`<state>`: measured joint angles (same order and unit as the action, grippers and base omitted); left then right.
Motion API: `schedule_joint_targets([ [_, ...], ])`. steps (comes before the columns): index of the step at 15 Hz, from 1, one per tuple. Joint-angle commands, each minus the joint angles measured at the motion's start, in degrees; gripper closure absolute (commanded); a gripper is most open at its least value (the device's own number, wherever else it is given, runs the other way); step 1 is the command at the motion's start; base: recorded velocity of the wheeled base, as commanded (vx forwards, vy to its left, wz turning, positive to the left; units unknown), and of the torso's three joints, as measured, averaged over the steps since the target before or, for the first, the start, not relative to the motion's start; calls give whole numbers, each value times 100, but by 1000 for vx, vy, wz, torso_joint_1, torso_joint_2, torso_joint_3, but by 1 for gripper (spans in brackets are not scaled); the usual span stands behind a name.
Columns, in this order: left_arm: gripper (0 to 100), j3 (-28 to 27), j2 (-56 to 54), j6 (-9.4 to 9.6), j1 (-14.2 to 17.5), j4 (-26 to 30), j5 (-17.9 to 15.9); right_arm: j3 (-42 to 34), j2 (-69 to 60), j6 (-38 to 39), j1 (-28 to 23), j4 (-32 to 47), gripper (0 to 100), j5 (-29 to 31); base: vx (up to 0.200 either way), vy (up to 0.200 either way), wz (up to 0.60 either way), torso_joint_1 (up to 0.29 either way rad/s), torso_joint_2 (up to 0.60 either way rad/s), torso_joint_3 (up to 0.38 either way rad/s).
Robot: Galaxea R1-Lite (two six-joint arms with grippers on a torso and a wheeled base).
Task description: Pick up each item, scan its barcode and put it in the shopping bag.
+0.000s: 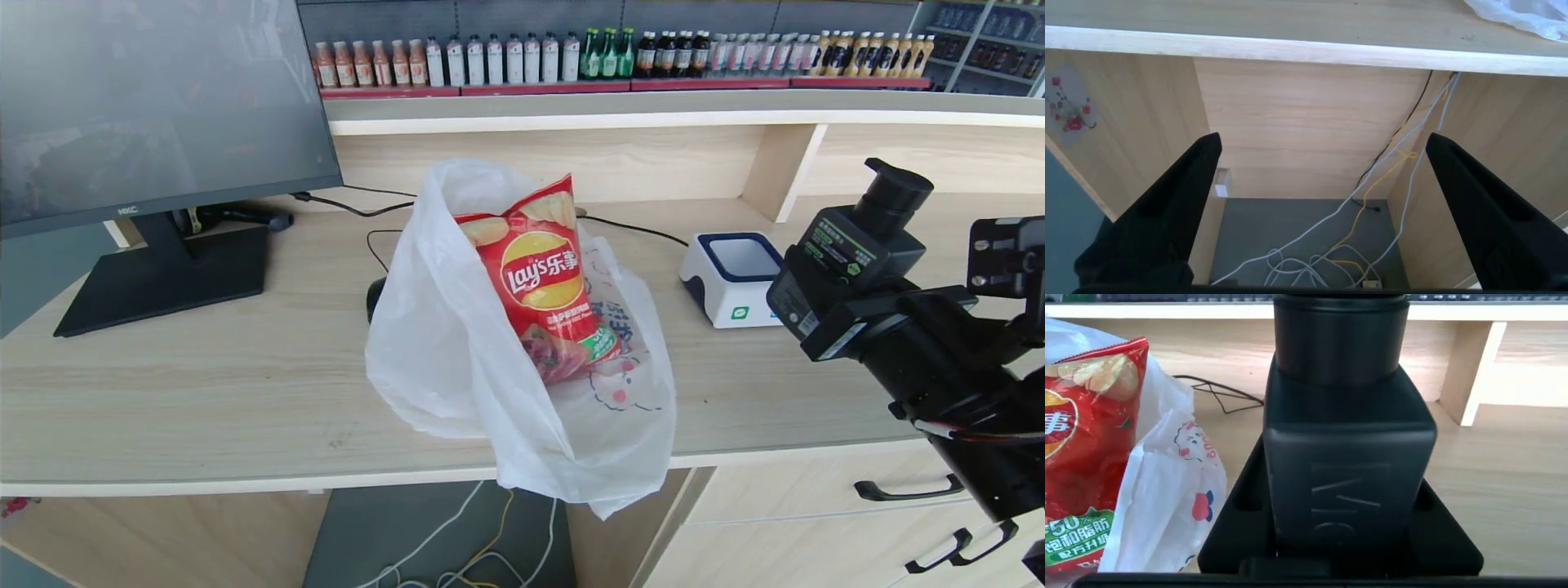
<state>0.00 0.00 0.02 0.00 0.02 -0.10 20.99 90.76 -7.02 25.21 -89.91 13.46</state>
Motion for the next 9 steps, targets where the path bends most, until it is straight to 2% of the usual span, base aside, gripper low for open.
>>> schedule_joint_targets([
  [1,0,0,0,-2,0,-2,1,72,21,-1,1,-9,100,-1,0,200,0,12,2,2],
  [3,0,0,0,6,0,-2,1,160,38,-1,1,-9,100,-1,0,200,0,5,5,0],
  [9,0,0,0,24,-9,-2,1,775,302,8,72,-9,100,-318,0,0,0,0,0,0],
])
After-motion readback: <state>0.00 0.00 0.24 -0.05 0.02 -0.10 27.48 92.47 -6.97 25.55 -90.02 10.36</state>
